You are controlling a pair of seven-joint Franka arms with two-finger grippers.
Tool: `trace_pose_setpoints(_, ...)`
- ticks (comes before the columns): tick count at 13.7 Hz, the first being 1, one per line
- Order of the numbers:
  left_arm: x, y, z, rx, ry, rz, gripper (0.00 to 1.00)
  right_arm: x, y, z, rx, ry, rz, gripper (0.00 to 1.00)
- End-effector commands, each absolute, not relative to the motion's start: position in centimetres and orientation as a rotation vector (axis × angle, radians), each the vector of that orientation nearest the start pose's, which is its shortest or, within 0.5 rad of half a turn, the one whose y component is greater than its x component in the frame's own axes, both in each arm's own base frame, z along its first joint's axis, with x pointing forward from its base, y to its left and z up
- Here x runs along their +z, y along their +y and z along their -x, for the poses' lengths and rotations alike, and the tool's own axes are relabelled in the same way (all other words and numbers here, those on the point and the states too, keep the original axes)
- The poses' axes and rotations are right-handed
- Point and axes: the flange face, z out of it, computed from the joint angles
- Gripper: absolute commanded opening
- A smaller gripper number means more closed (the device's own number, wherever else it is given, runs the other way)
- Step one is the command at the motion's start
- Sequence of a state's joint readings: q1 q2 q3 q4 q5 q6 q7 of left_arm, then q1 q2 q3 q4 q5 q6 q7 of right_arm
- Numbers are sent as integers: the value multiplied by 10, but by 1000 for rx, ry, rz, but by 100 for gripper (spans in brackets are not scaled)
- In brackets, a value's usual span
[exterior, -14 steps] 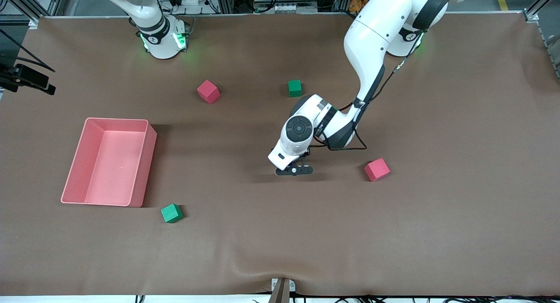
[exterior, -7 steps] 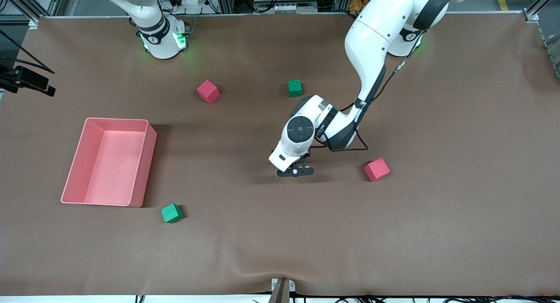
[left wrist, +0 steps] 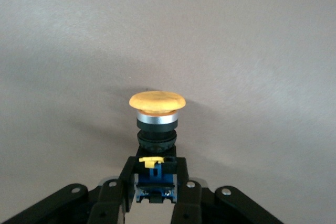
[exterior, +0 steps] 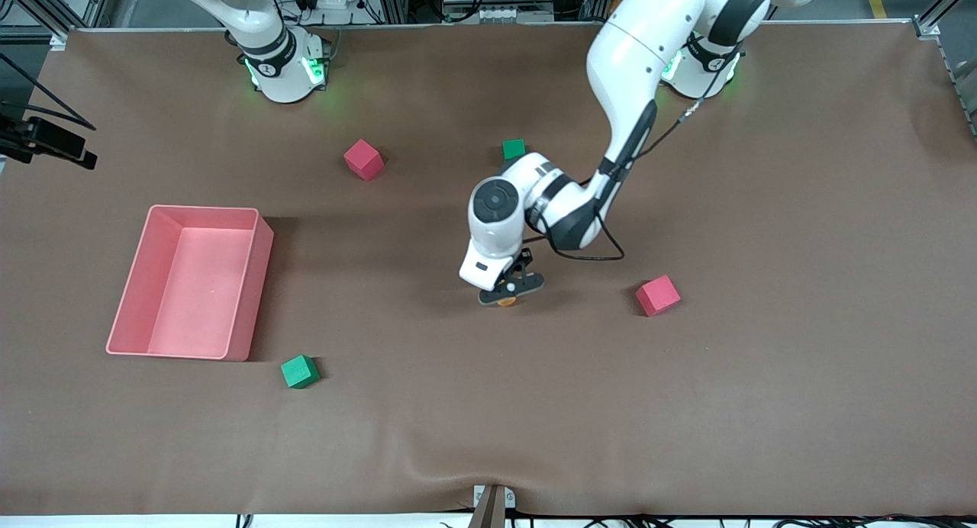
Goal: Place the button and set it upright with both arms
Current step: 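Carry the button with the left gripper, turning its cap upward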
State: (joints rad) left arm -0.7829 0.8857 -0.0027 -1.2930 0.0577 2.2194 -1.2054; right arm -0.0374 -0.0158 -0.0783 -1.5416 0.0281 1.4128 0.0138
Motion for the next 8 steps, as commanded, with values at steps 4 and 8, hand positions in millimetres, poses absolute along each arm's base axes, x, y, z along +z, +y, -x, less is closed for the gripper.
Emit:
trace_pose_setpoints(4,250,-570,-497,-425,-1017,2928,6,633,-60,-528,167,223,3092,100)
trace_pose_setpoints(8,240,-612,-433,-739,-913,2810,4,633,-59,-529,167,221,3092,100)
